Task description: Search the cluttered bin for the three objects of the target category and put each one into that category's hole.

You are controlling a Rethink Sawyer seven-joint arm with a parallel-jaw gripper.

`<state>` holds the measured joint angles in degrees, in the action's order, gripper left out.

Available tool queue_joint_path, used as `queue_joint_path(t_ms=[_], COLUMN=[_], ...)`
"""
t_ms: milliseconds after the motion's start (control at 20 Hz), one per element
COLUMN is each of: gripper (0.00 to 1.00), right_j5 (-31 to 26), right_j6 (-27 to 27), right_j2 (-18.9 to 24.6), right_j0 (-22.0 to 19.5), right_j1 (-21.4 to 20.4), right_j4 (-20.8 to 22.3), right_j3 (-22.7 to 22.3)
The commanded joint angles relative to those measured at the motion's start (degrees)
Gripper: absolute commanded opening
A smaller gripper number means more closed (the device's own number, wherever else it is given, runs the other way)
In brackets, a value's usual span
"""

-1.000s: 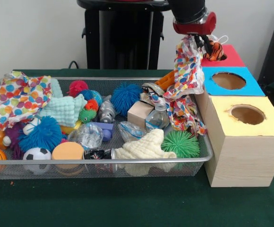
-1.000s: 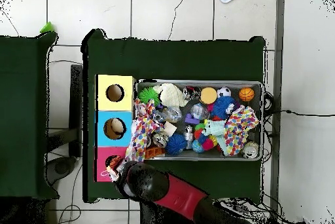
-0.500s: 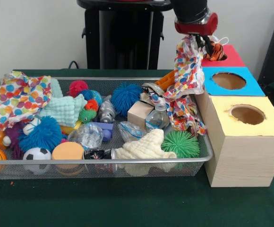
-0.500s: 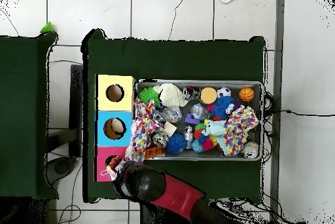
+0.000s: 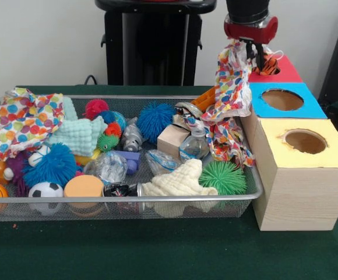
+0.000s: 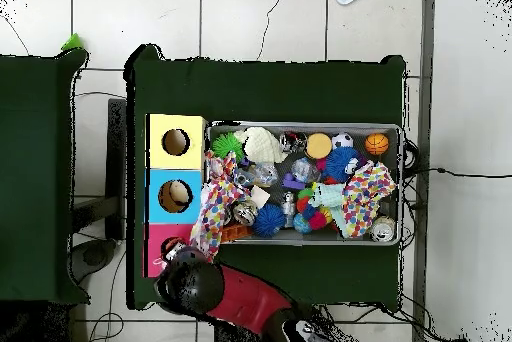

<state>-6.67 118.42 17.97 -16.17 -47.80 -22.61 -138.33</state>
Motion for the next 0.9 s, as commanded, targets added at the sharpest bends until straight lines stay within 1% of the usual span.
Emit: queue_joint_path(t_ms=[50, 100, 350, 550, 700, 900], gripper=[0.0, 0.0, 0.0, 0.0, 0.0, 0.0], right_j5=[12.6, 11.3, 6.5, 5.9, 2.5, -0.7], right_j6=[13.3, 13.3, 13.0, 13.1, 12.2, 11.5], right_j2=[-12.9, -14.8, -19.4, -19.8, -21.5, -21.5], right_j0=[13.1, 14.9, 18.9, 18.9, 20.1, 19.7], right_j1=[22.1, 22.4, 24.1, 24.4, 24.6, 24.3], right_j4=[-6.5, -7.3, -7.5, -6.2, -5.1, -3.9], right_j3=[11.9, 12.8, 16.1, 16.7, 18.1, 18.7])
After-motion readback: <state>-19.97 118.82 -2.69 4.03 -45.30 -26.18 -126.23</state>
